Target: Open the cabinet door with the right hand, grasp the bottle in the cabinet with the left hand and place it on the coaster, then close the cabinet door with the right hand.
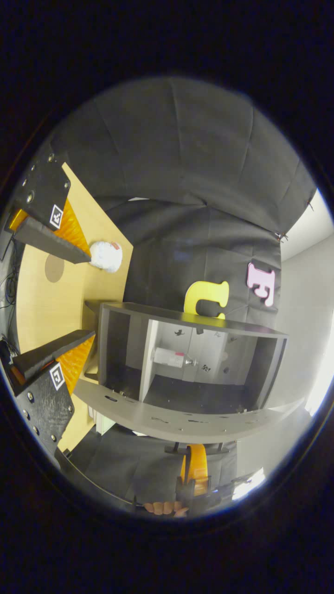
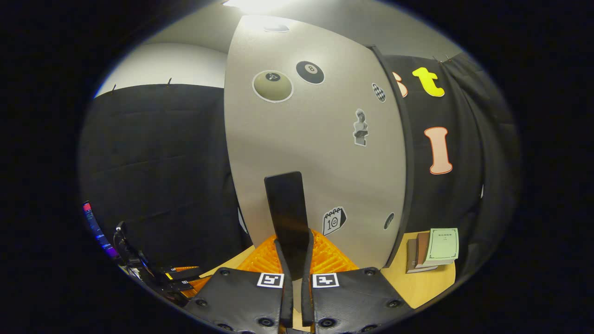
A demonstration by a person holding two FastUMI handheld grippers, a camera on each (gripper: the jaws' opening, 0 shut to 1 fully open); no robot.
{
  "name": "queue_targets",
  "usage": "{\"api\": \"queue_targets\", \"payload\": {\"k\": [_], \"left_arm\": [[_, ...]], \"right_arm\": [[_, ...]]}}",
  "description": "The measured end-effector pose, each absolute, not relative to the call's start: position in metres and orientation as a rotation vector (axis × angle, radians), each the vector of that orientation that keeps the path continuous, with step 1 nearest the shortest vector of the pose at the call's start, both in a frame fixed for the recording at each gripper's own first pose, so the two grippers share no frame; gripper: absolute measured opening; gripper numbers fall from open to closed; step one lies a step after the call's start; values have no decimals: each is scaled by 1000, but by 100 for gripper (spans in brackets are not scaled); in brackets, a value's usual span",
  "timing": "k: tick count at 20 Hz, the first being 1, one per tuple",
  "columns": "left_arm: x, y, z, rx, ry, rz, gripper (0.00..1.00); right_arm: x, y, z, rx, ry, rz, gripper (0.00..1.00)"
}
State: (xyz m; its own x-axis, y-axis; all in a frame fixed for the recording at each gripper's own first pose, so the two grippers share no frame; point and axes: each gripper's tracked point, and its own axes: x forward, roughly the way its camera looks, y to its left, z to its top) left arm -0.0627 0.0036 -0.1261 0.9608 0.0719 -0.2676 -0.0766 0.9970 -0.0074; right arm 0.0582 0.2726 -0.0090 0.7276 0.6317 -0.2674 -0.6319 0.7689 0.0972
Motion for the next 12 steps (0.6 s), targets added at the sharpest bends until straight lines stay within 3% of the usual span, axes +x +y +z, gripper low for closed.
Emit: {"api": "queue_targets", "payload": {"k": [12], "left_arm": [[-9,-64,-149,-23,311,-92,87]], "right_arm": [[65,221,-5,12,272,480,8]]}}
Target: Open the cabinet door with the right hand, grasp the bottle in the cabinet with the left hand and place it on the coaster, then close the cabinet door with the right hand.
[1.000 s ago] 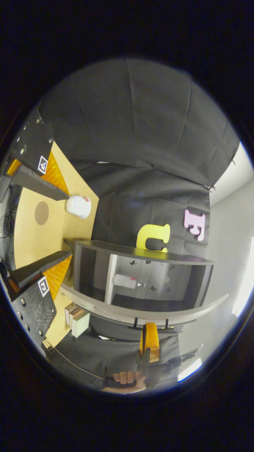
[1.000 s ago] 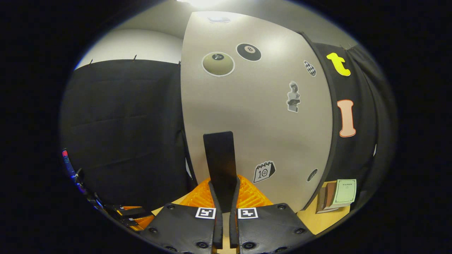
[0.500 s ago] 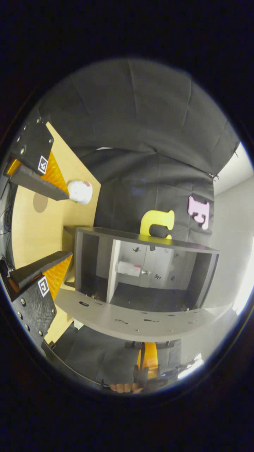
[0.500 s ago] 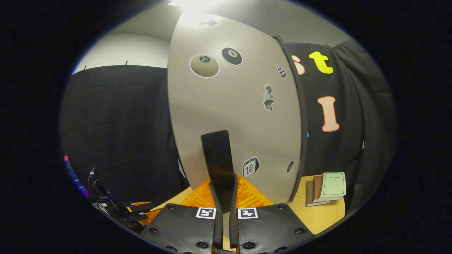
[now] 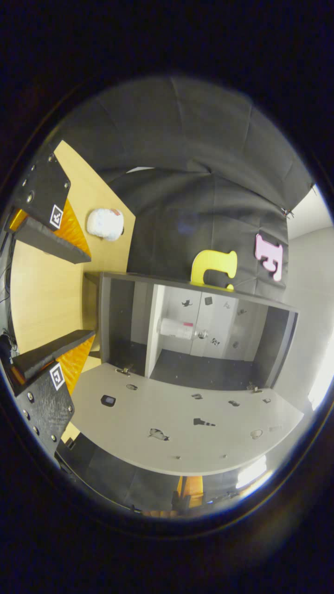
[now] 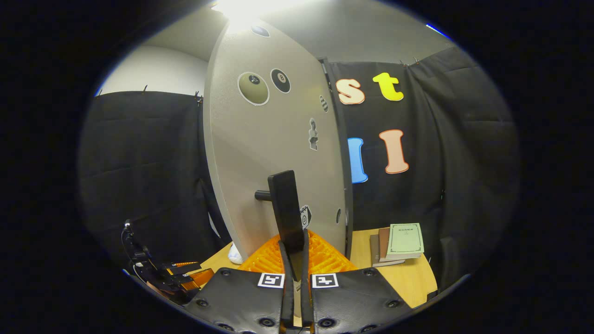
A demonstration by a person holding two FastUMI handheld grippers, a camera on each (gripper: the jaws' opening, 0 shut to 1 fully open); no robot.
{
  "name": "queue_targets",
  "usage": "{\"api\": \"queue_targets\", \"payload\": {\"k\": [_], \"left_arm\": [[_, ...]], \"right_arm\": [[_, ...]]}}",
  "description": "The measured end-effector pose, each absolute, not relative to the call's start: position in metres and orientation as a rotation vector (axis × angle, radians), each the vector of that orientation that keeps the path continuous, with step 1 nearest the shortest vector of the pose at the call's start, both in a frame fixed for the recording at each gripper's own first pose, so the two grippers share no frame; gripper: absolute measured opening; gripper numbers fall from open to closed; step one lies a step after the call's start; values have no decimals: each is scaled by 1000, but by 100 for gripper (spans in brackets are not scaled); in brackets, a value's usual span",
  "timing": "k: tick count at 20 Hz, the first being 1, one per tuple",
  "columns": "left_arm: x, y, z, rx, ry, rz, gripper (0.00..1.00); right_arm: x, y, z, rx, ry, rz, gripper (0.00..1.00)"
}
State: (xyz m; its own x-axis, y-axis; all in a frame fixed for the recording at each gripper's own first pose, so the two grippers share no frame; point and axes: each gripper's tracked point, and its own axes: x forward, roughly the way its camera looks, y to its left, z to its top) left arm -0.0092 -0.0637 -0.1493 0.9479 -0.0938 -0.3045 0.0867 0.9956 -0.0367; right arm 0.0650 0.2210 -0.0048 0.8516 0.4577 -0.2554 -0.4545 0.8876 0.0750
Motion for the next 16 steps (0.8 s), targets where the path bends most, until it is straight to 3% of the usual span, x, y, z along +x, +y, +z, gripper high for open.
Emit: {"api": "queue_targets", "payload": {"k": [9,16], "left_arm": [[11,-109,-162,-34,342,-199,89],[17,-126,-167,-27,362,-250,89]], "right_arm": [[75,180,-4,68,258,280,7],[70,178,-6,103,249,278,7]]}}
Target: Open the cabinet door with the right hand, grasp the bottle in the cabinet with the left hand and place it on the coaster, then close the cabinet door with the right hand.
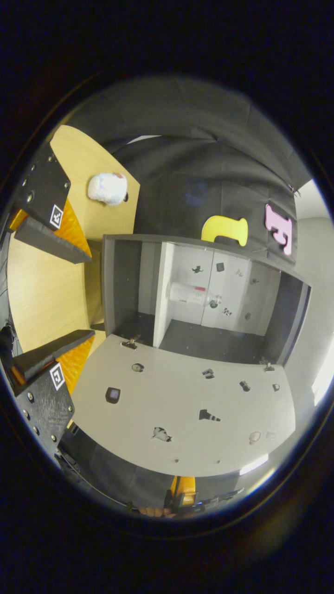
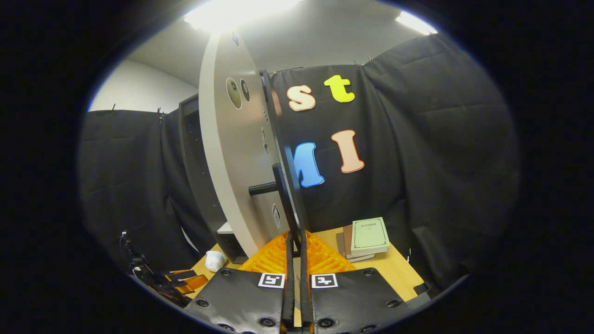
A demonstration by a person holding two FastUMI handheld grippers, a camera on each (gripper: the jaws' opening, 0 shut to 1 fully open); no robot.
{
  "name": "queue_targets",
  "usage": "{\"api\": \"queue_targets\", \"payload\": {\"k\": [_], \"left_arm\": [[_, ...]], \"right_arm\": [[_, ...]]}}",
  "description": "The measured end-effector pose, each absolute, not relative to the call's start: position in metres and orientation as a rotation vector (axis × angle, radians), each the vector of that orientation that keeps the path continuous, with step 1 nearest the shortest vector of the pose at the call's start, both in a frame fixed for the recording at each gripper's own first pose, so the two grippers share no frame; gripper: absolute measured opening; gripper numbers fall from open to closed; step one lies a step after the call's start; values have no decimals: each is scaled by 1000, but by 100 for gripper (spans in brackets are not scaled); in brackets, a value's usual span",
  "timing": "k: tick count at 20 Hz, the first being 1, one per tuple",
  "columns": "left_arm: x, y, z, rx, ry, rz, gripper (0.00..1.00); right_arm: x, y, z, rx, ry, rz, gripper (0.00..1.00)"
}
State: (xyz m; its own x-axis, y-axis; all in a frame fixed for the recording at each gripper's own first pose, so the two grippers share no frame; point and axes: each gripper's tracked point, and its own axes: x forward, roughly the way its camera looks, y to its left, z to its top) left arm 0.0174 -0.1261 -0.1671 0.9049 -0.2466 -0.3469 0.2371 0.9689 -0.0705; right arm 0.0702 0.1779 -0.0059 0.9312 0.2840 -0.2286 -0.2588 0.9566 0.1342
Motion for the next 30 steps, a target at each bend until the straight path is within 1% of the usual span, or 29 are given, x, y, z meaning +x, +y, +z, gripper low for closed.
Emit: {"api": "queue_targets", "payload": {"k": [2,3,4,5,6,7,8,10,11,13,14,16,17,18,19,22,23,24,25,26,27,28,29,30], "left_arm": [[19,-127,-167,-14,365,-268,89],[21,-127,-166,-2,365,-274,89],[21,-127,-166,9,367,-277,87],[22,-128,-166,15,369,-280,88],[24,-128,-164,17,368,-285,87],[26,-129,-162,16,366,-289,89],[32,-130,-160,14,365,-293,89],[64,-136,-149,10,344,-298,89],[77,-139,-143,13,332,-300,89],[105,-145,-125,22,298,-303,89],[116,-148,-116,25,280,-304,89],[137,-154,-98,29,252,-301,88],[149,-157,-88,30,238,-296,88],[161,-160,-78,28,224,-294,88],[173,-164,-69,27,215,-295,88],[221,-166,-50,53,181,-281,87],[237,-165,-44,68,169,-271,87],[247,-164,-42,78,159,-263,87],[261,-166,-40,84,156,-261,88],[271,-168,-43,84,160,-268,89],[282,-171,-43,78,161,-278,88],[299,-172,-43,71,155,-282,88],[312,-172,-44,72,153,-280,88],[323,-174,-50,76,155,-285,87]], "right_arm": [[61,175,-10,139,268,267,6],[57,164,-11,142,274,236,2],[53,147,-12,136,276,202,5],[50,133,-12,134,276,170,2],[47,123,-11,142,277,139,2],[46,112,-9,159,275,109,2],[51,103,-6,173,269,81,0],[60,85,3,163,248,34,0],[65,77,6,138,242,13,2],[78,63,11,96,234,-21,2],[89,61,12,95,231,-30,0],[109,62,10,110,233,-23,0],[119,58,6,101,240,-33,2],[130,52,1,86,246,-47,0],[141,48,-3,77,250,-54,3],[165,63,-3,138,235,-22,0],[175,63,-4,147,231,-18,4],[185,62,-6,148,231,-11,3],[194,61,-10,142,242,-13,5],[198,57,-12,141,256,-16,17],[204,57,-12,147,257,-18,17],[208,56,-9,151,245,-24,23],[216,54,-6,153,232,-29,23],[221,52,-7,152,229,-36,27]]}}
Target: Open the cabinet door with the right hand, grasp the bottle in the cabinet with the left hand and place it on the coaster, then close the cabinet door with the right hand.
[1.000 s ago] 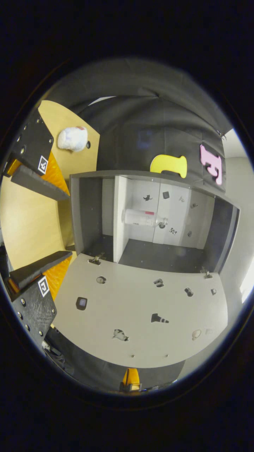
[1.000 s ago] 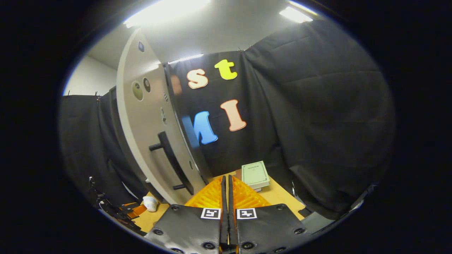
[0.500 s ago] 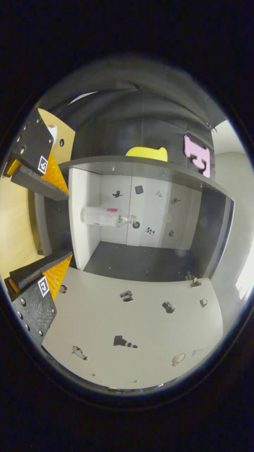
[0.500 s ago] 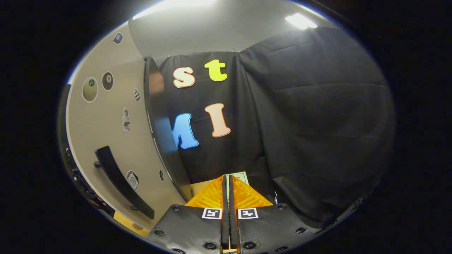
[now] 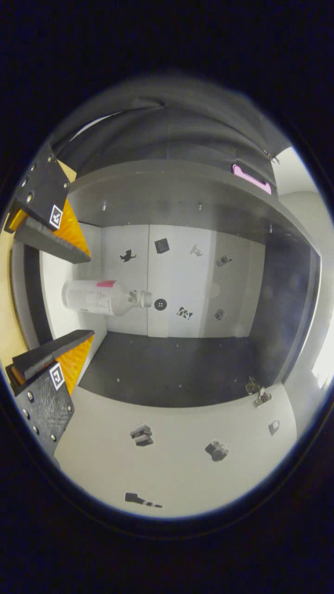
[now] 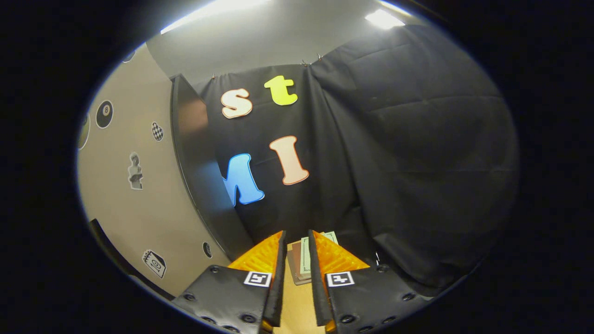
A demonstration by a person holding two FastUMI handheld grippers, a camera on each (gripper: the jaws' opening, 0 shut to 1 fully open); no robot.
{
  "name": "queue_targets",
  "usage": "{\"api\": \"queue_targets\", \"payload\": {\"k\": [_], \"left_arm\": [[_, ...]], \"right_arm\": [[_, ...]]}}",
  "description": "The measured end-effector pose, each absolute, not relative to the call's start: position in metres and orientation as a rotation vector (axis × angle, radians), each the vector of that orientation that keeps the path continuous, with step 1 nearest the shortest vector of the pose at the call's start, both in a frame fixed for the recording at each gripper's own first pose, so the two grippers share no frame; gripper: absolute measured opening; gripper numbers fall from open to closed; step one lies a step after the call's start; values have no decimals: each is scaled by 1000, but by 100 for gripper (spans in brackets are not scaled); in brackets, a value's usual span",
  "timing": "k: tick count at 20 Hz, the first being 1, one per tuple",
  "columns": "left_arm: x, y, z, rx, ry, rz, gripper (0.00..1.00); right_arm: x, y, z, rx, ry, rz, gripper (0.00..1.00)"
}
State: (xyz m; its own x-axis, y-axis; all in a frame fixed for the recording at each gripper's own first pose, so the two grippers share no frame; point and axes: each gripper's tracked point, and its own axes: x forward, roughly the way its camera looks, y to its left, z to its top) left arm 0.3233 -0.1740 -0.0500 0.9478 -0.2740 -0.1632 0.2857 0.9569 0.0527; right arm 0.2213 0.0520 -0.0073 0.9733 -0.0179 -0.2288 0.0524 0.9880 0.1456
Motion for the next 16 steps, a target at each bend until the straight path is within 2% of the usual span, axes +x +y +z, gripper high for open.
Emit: {"api": "queue_targets", "payload": {"k": [1,3,5,8,9,10,12,13,16], "left_arm": [[334,-176,-54,82,162,-290,87],[352,-183,-59,97,165,-304,87],[369,-188,-63,105,160,-314,87],[390,-195,-68,108,154,-323,88],[395,-198,-70,113,152,-329,88],[402,-200,-73,123,154,-332,88],[411,-203,-78,152,155,-334,90],[416,-208,-79,156,153,-341,89],[427,-213,-86,144,159,-354,89]], "right_arm": [[224,50,-8,147,233,-39,46],[232,44,-12,126,239,-56,72],[236,38,-11,100,234,-80,88],[243,28,-13,97,235,-107,89],[243,25,-10,97,236,-120,94],[247,19,-14,94,233,-139,94],[247,15,-16,91,243,-152,92],[248,14,-20,91,254,-156,98],[251,7,-26,87,272,-174,98]]}}
